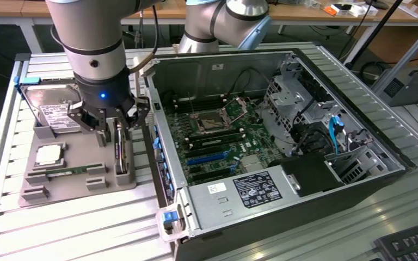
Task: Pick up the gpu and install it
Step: 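Pick up the gpu and move the gpu toward the slot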
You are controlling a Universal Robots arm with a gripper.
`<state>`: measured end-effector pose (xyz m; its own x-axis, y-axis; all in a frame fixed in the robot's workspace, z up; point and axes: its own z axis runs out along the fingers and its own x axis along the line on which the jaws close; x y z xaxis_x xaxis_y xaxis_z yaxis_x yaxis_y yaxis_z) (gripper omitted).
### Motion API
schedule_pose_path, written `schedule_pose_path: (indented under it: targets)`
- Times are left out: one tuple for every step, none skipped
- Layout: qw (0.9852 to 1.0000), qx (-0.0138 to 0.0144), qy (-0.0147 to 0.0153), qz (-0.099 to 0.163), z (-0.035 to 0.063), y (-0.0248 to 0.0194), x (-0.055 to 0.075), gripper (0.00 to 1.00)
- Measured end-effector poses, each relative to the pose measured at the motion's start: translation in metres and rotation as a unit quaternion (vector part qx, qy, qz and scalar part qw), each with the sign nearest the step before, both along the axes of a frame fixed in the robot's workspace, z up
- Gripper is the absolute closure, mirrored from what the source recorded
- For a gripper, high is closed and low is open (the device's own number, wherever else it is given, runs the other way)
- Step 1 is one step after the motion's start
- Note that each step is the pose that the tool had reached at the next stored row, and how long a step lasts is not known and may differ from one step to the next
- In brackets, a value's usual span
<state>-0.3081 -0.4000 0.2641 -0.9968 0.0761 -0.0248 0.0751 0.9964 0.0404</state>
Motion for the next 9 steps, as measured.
schedule_pose_path:
  targets:
    - [1.0000, -0.0001, 0.0000, 0.000, -0.0002, 0.0000, 0.0000, 0.58]
    - [1.0000, -0.0003, 0.0000, 0.000, -0.0004, 0.0000, 0.0000, 0.58]
    - [1.0000, -0.0004, 0.0000, 0.000, -0.0007, 0.0000, 0.0000, 0.58]
    - [1.0000, -0.0005, 0.0000, 0.000, -0.0009, 0.0000, 0.0000, 0.58]
    - [1.0000, -0.0007, 0.0001, 0.000, -0.0010, 0.0000, 0.0000, 0.58]
    - [1.0000, -0.0008, 0.0000, 0.000, -0.0012, 0.0000, 0.0000, 0.58]
    - [1.0000, -0.0009, 0.0001, 0.000, -0.0013, 0.0000, 0.0000, 0.58]
    - [1.0000, -0.0010, 0.0001, 0.000, -0.0015, 0.0000, 0.0000, 0.58]
    - [1.0000, -0.0014, 0.0000, 0.000, -0.0016, 0.0000, 0.0000, 0.58]
